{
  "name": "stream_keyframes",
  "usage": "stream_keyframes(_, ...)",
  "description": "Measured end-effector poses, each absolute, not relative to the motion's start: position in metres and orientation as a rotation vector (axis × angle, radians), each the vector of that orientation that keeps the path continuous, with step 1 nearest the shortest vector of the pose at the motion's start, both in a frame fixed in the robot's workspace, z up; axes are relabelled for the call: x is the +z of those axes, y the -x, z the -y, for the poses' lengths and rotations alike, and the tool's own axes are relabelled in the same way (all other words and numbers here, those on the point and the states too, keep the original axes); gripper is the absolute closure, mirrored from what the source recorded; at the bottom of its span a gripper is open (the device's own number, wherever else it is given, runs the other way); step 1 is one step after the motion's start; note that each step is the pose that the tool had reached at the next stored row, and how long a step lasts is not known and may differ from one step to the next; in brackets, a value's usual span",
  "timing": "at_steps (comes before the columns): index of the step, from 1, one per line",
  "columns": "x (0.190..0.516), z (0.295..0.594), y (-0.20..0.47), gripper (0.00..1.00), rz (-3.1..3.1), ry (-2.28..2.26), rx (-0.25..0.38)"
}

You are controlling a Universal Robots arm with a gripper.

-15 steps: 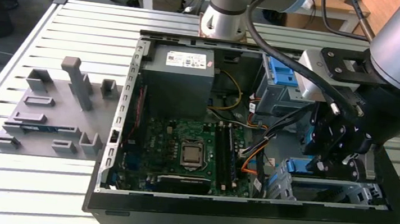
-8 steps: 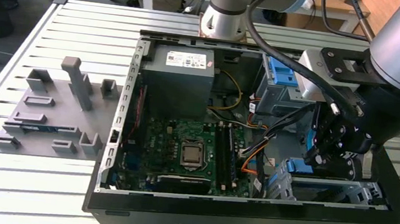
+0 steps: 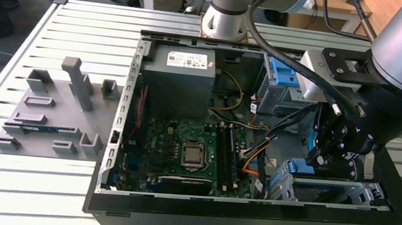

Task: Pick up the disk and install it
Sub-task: 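Insert the first disk wire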

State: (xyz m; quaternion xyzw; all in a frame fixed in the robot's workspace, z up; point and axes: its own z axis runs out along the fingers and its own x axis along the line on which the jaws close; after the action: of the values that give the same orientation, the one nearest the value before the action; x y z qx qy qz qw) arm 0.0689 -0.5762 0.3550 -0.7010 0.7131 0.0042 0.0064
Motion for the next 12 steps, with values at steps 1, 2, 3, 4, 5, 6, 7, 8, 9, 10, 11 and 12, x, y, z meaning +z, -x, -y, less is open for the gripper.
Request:
stream_keyframes(1, 0.355, 0.576, -0.069, 0.89, -2.231, 2.193, 0.013)
stream_keyframes(2, 0.355, 0.576, -0.069, 0.89, -2.231, 2.193, 0.013)
stream_keyframes(3, 0.355, 0.576, -0.069, 0.89, -2.231, 2.193, 0.013)
stream_keyframes(4, 0.355, 0.576, -0.069, 0.89, -2.231, 2.193, 0.013)
stream_keyframes(5, 0.355, 0.576, -0.070, 0.89, -2.231, 2.193, 0.013)
stream_keyframes(6, 0.355, 0.576, -0.070, 0.89, -2.231, 2.193, 0.013)
stream_keyframes(7, 0.355, 0.576, -0.070, 0.89, -2.231, 2.193, 0.013)
stream_keyframes(8, 0.355, 0.576, -0.071, 0.89, -2.231, 2.193, 0.013)
stream_keyframes(9, 0.355, 0.576, -0.072, 0.89, -2.231, 2.193, 0.013)
stream_keyframes(10, 0.355, 0.576, -0.074, 0.89, -2.231, 2.193, 0.013)
stream_keyframes(11, 0.355, 0.576, -0.077, 0.89, -2.231, 2.193, 0.013)
stream_keyframes(12, 0.355, 0.576, -0.081, 0.89, -2.231, 2.193, 0.013)
